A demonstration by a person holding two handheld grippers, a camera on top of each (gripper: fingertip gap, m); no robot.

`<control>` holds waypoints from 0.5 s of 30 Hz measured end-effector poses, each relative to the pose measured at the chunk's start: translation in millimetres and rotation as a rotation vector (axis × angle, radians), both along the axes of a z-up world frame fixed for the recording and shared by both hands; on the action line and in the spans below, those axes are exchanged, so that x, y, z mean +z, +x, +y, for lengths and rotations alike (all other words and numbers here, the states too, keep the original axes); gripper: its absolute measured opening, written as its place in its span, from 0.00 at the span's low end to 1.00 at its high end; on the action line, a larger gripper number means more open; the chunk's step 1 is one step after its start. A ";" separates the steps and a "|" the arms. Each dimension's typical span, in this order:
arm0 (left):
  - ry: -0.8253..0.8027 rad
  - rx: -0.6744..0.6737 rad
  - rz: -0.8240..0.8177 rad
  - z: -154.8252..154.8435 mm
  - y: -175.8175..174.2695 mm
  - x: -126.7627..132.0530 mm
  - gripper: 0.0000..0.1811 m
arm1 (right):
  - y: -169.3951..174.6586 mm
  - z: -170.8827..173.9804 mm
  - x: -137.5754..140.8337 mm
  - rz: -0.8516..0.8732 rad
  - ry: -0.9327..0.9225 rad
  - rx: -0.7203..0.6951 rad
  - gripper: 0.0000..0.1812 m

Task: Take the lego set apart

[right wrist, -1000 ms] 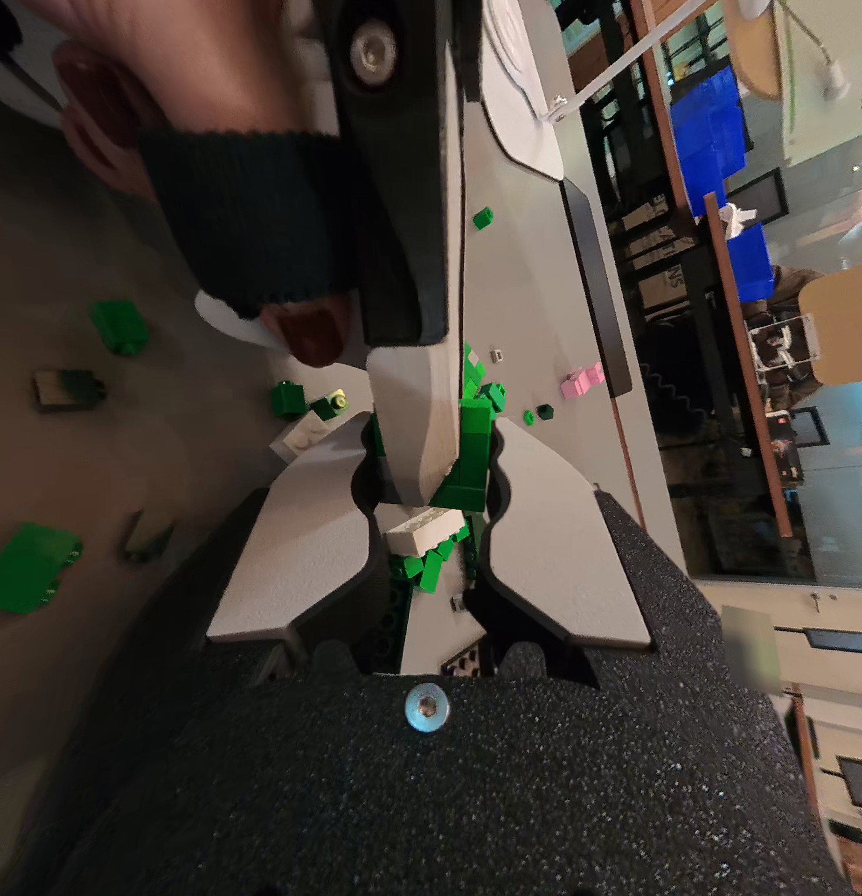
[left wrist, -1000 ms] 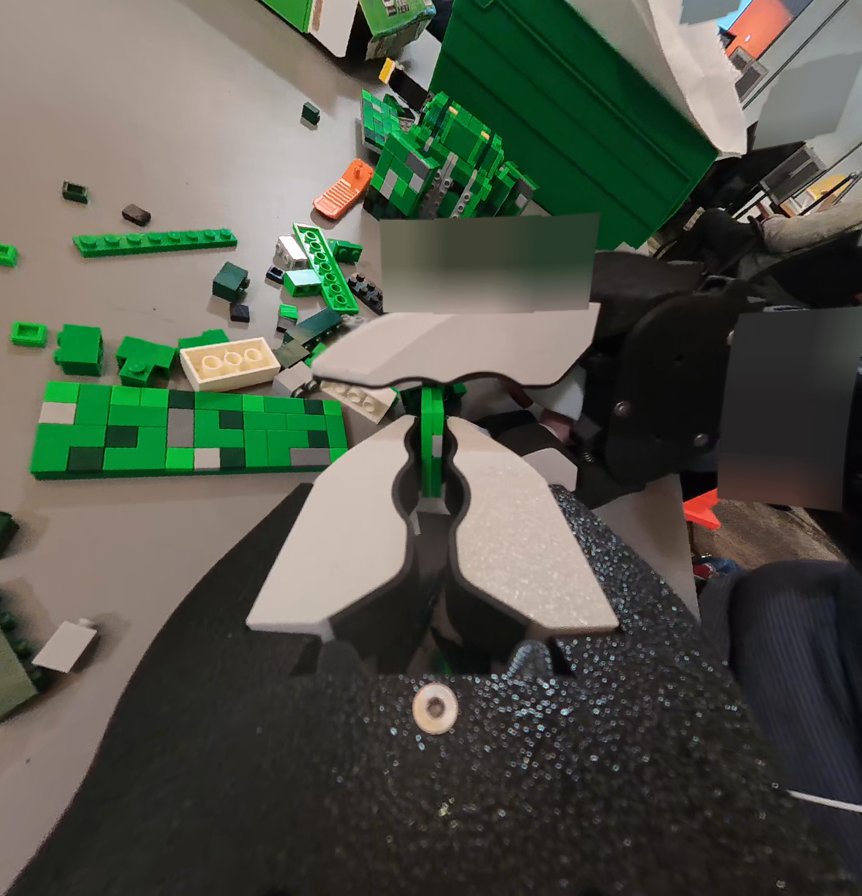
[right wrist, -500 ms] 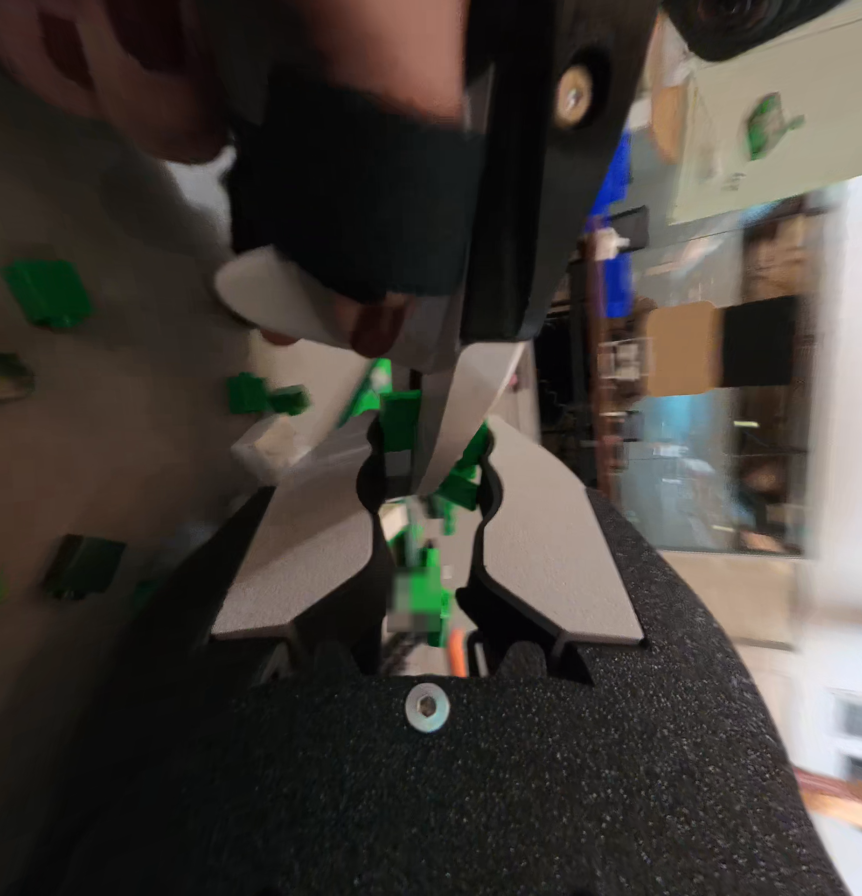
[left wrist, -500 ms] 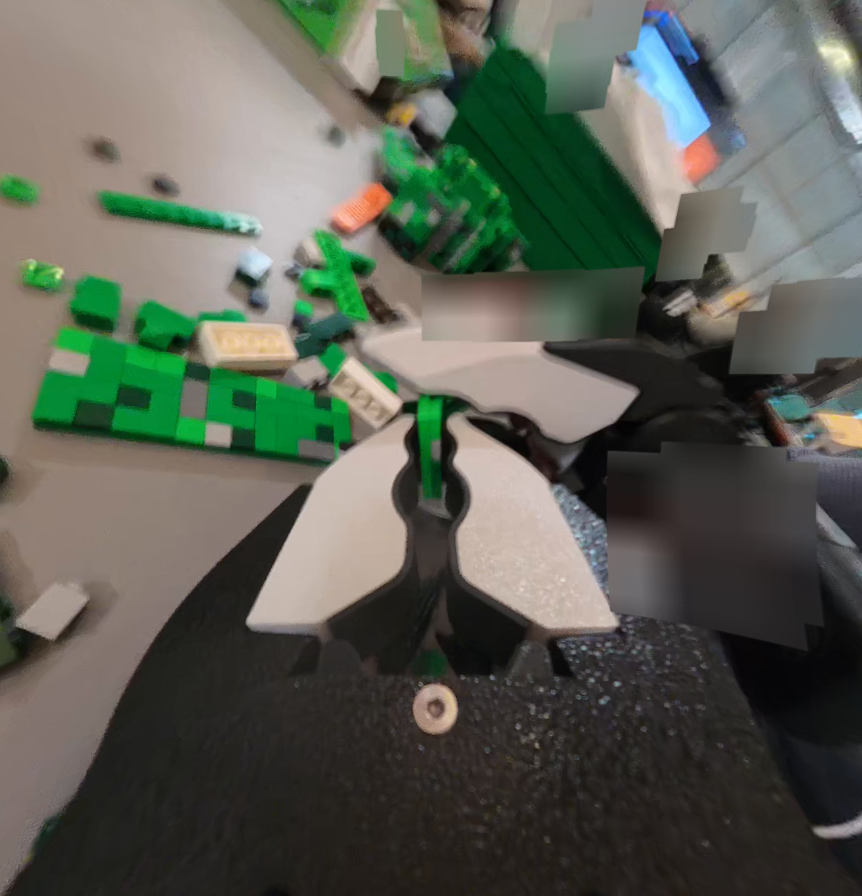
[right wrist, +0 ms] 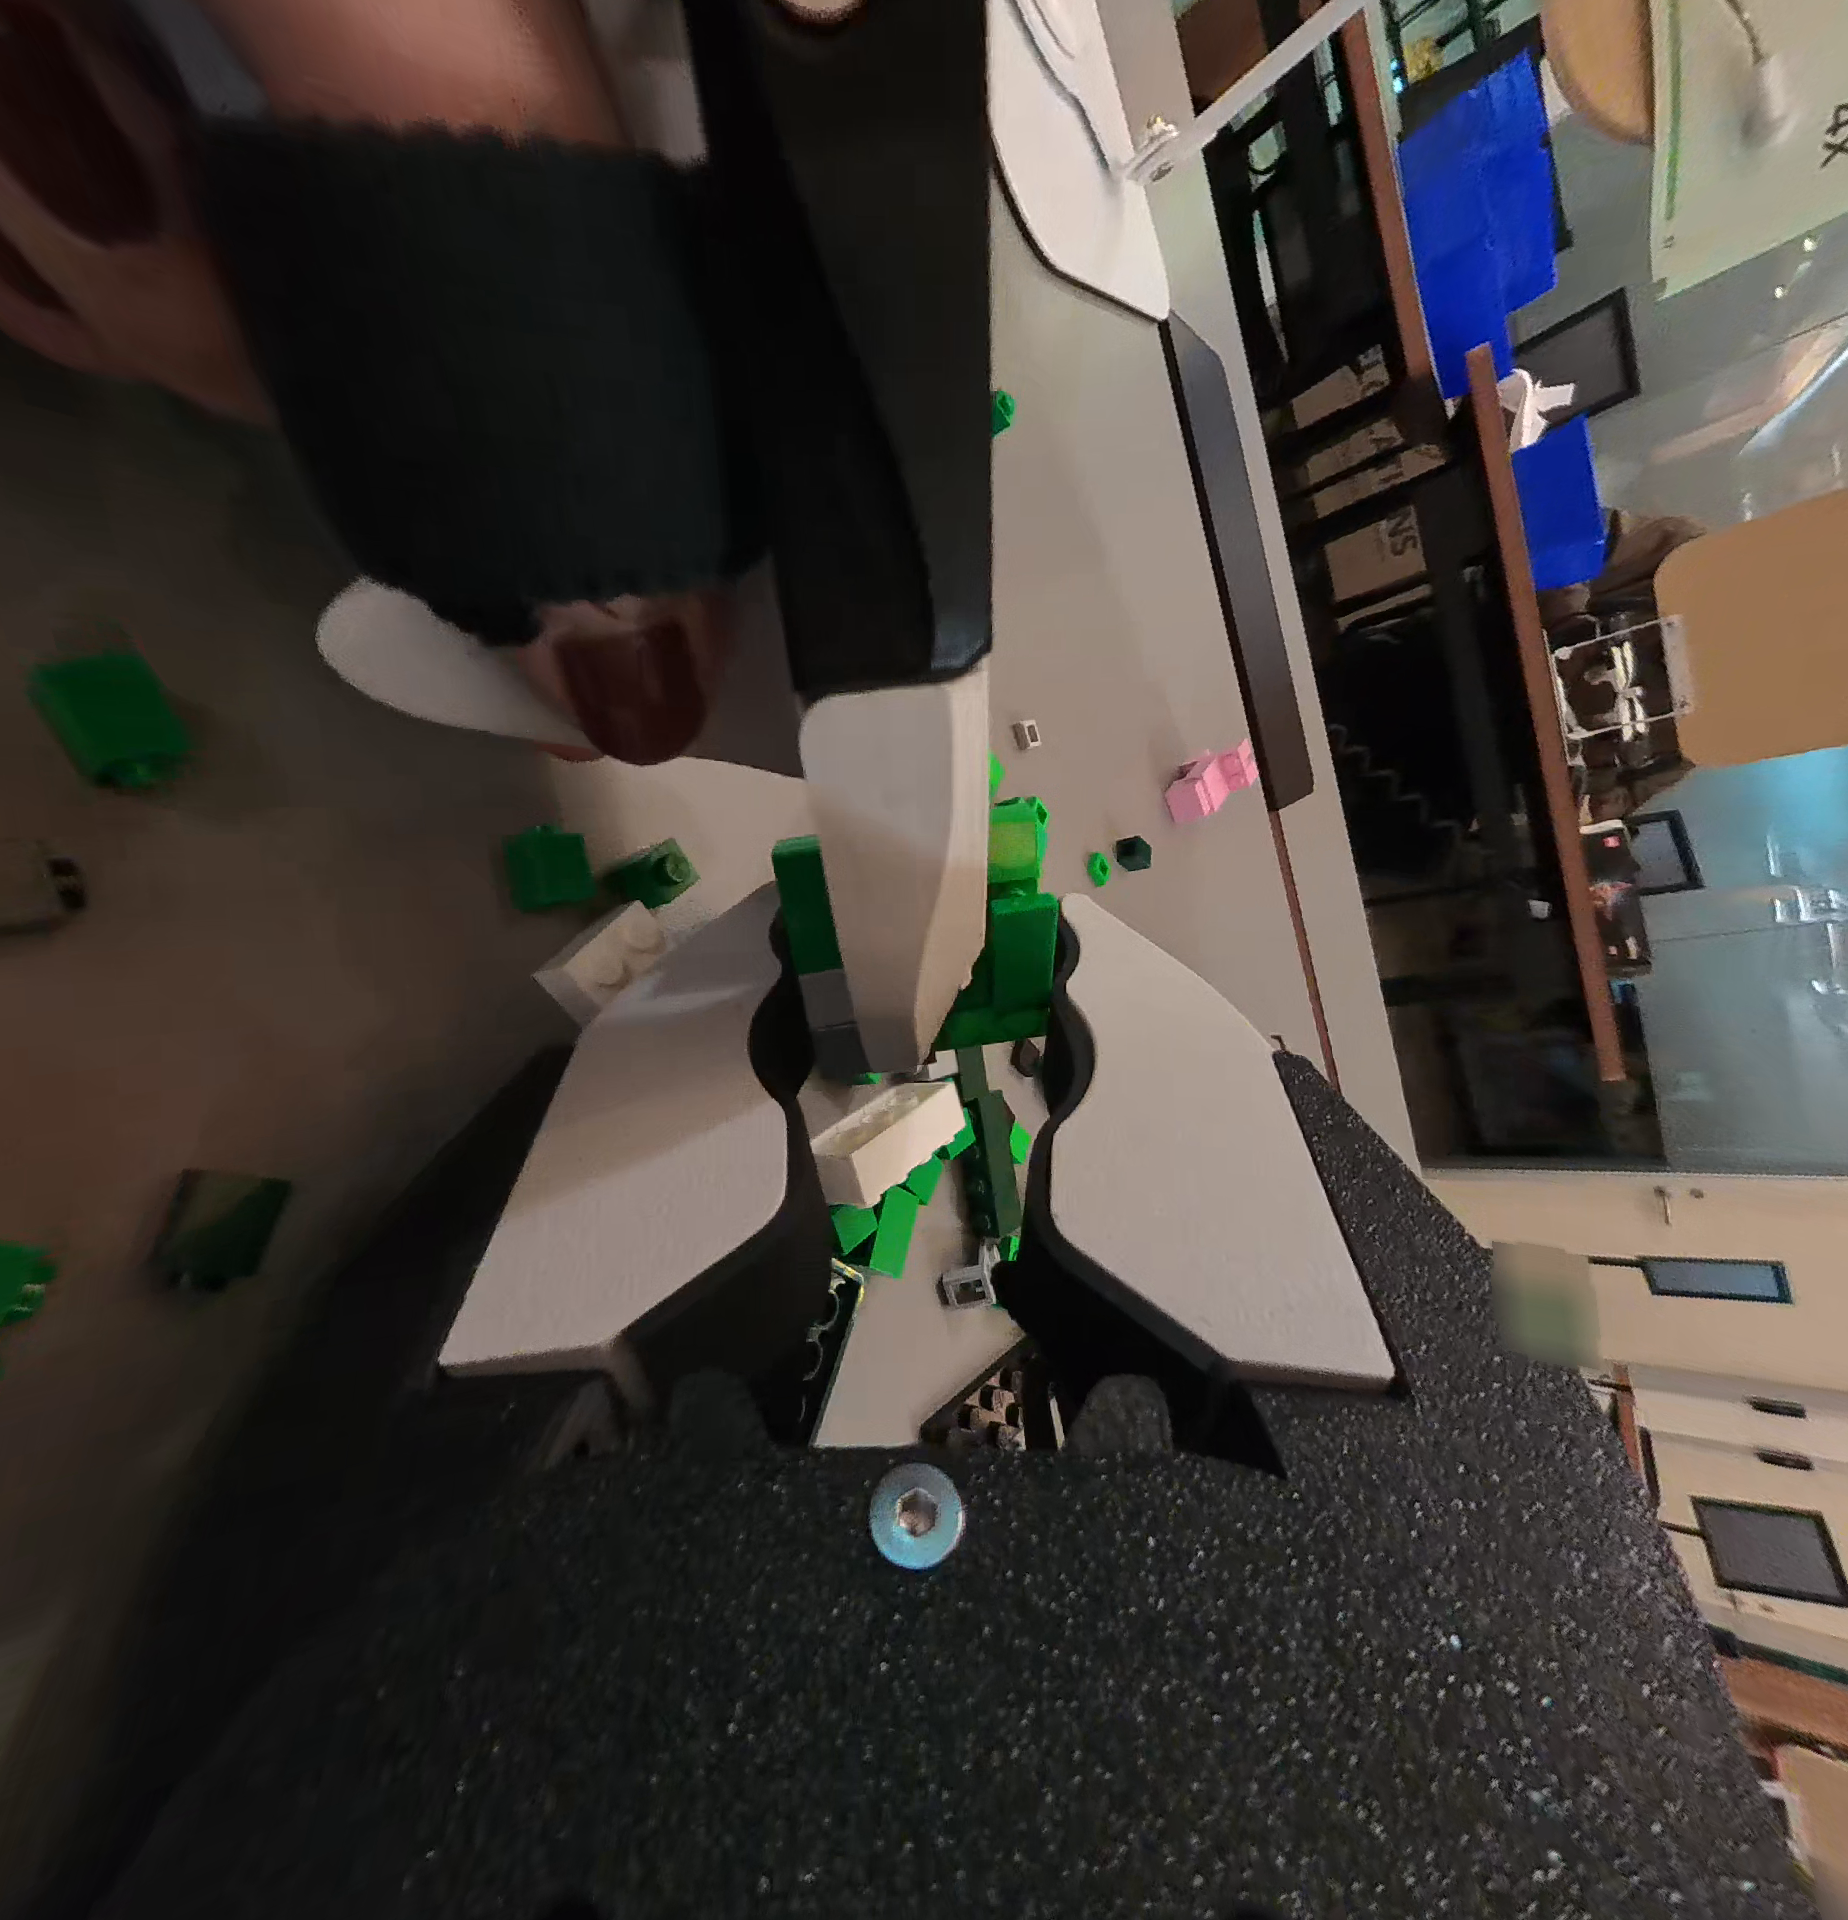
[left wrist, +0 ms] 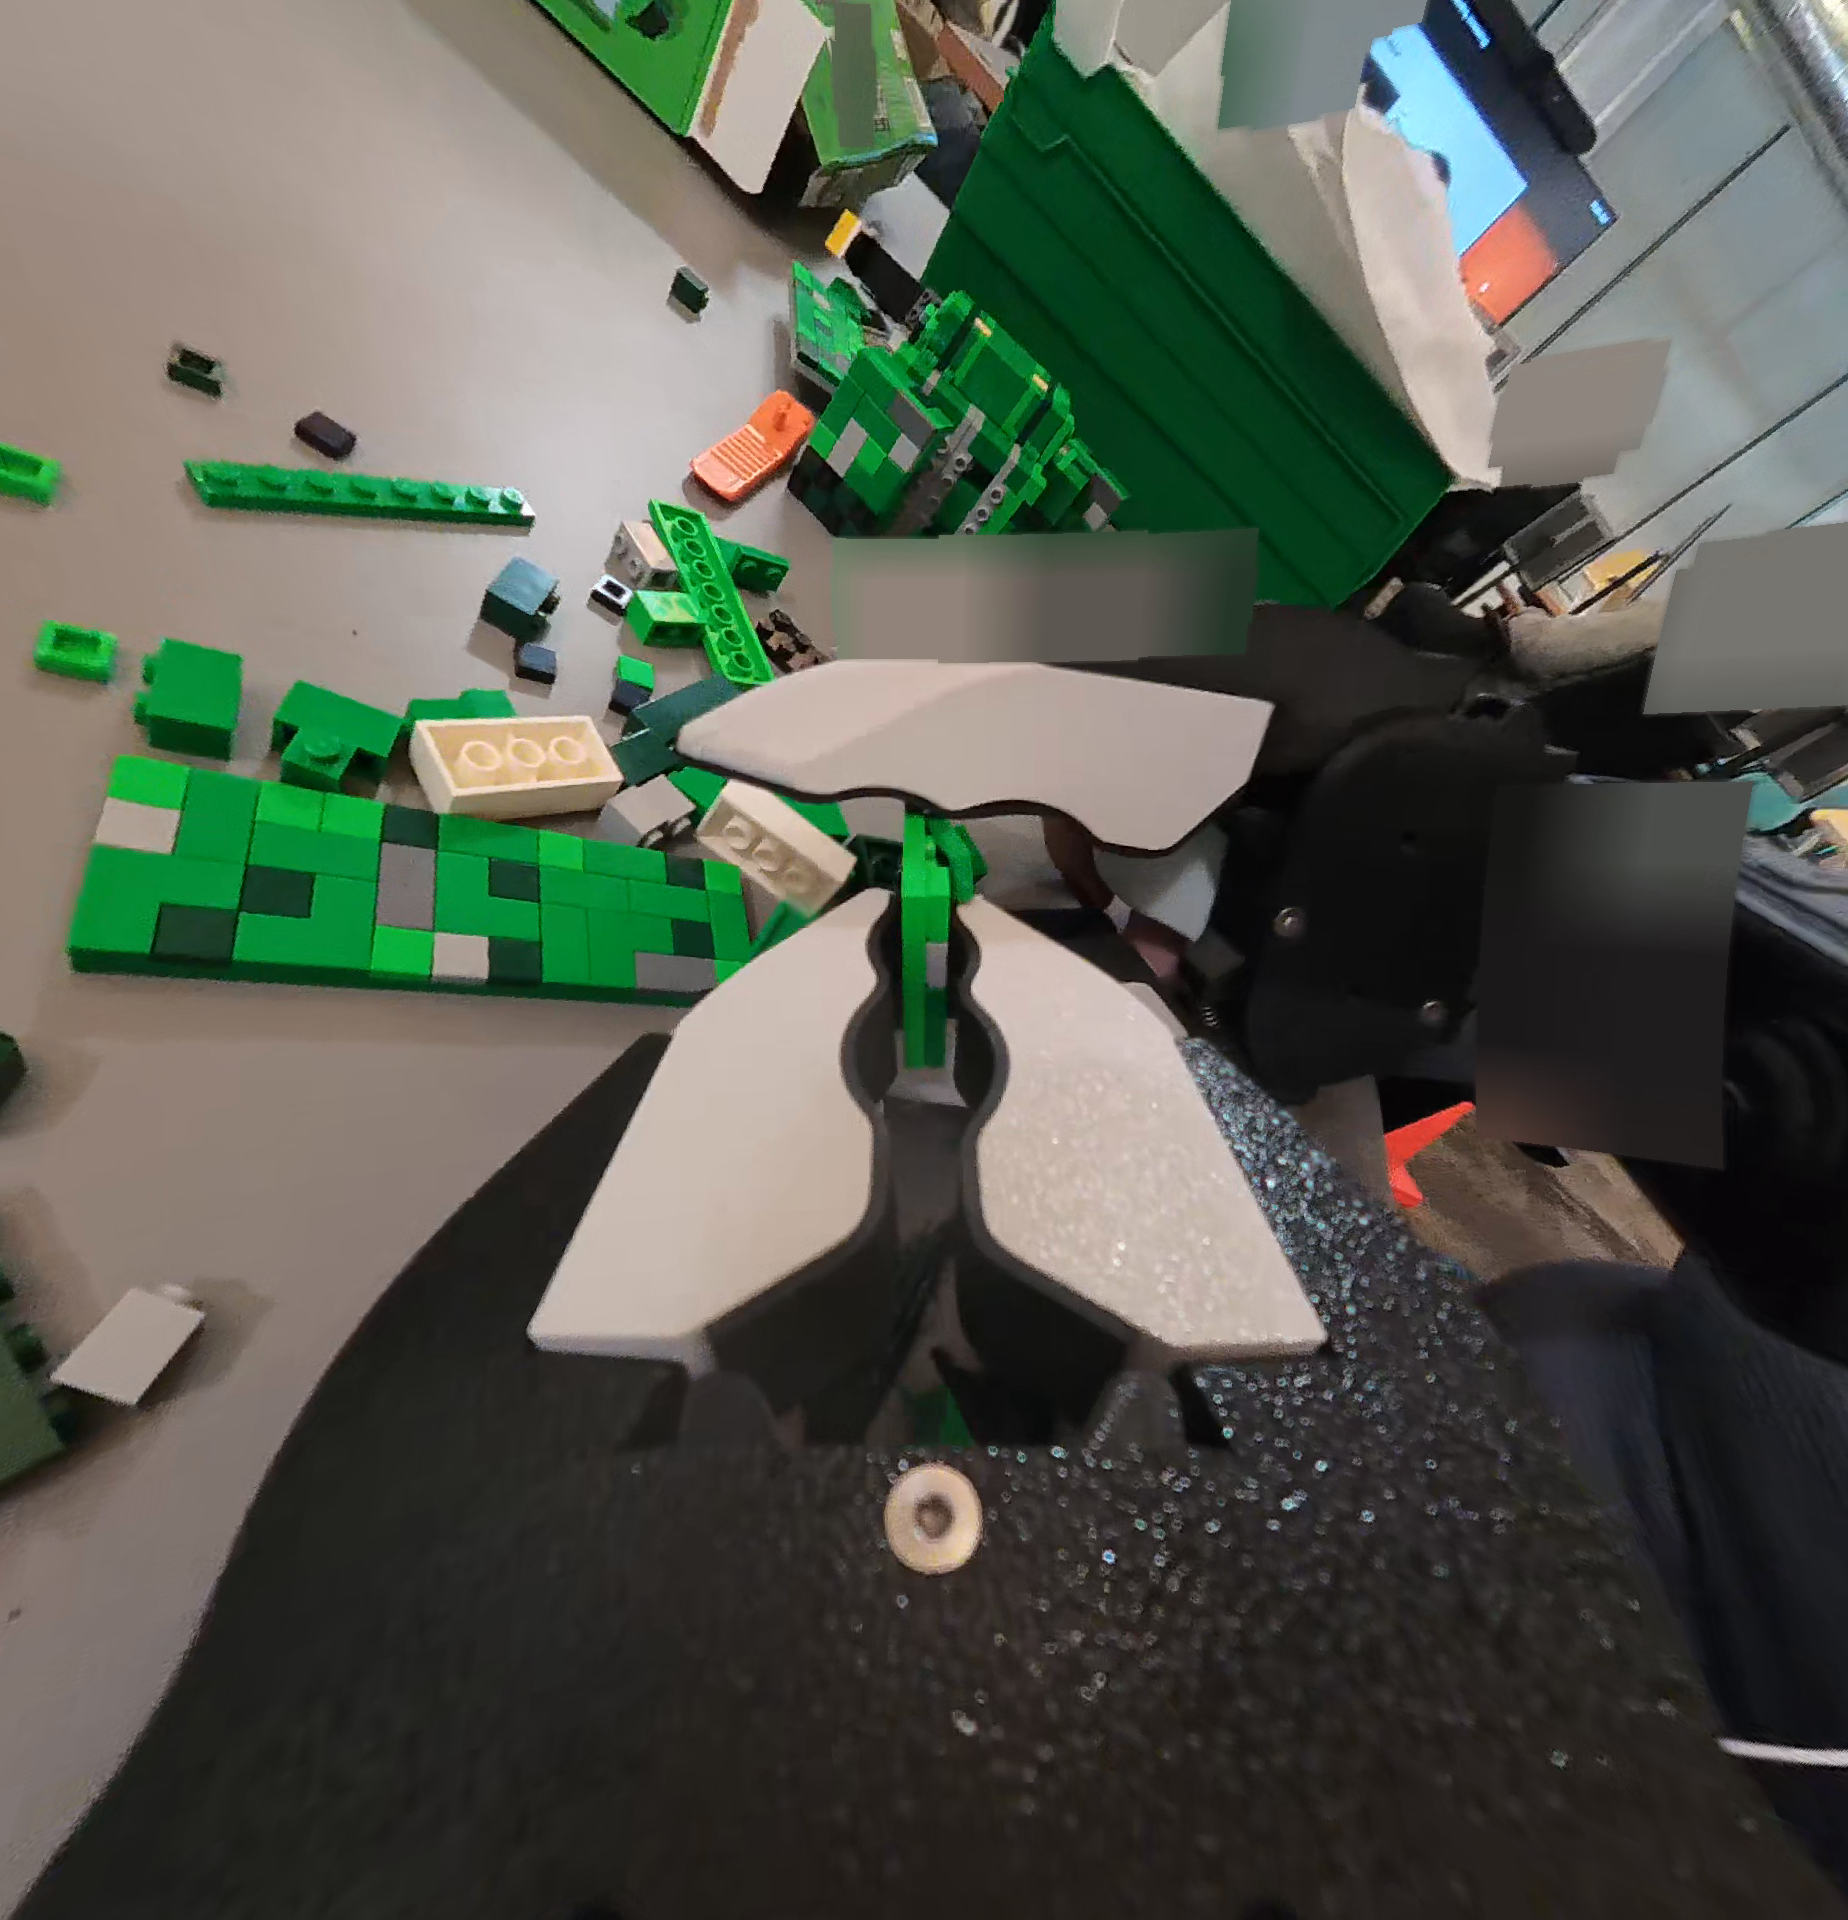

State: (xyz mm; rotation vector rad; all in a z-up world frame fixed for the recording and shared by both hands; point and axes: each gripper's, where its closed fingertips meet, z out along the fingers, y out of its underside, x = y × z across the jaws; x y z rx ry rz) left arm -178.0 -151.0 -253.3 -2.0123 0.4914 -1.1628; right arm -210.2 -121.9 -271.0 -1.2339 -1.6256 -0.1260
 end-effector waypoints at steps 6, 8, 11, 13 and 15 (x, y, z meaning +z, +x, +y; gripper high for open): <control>-0.023 -0.003 -0.005 -1.1 -0.1 0.4 0.03 | -0.9 -0.9 1.6 -0.002 0.027 0.028 0.22; -0.016 -0.001 0.022 -1.3 0.4 -0.3 0.03 | -1.7 -1.3 2.3 0.000 0.028 0.041 0.23; -0.005 -0.021 0.059 -4.2 5.0 -2.1 0.03 | -5.2 -5.7 2.2 -0.019 0.044 0.059 0.23; 0.001 -0.017 0.073 -3.8 4.8 -2.4 0.03 | -5.3 -4.9 2.9 -0.038 0.086 0.056 0.23; -0.010 -0.001 0.054 -2.3 4.6 -2.3 0.03 | -3.8 -2.5 4.6 -0.048 0.132 0.032 0.23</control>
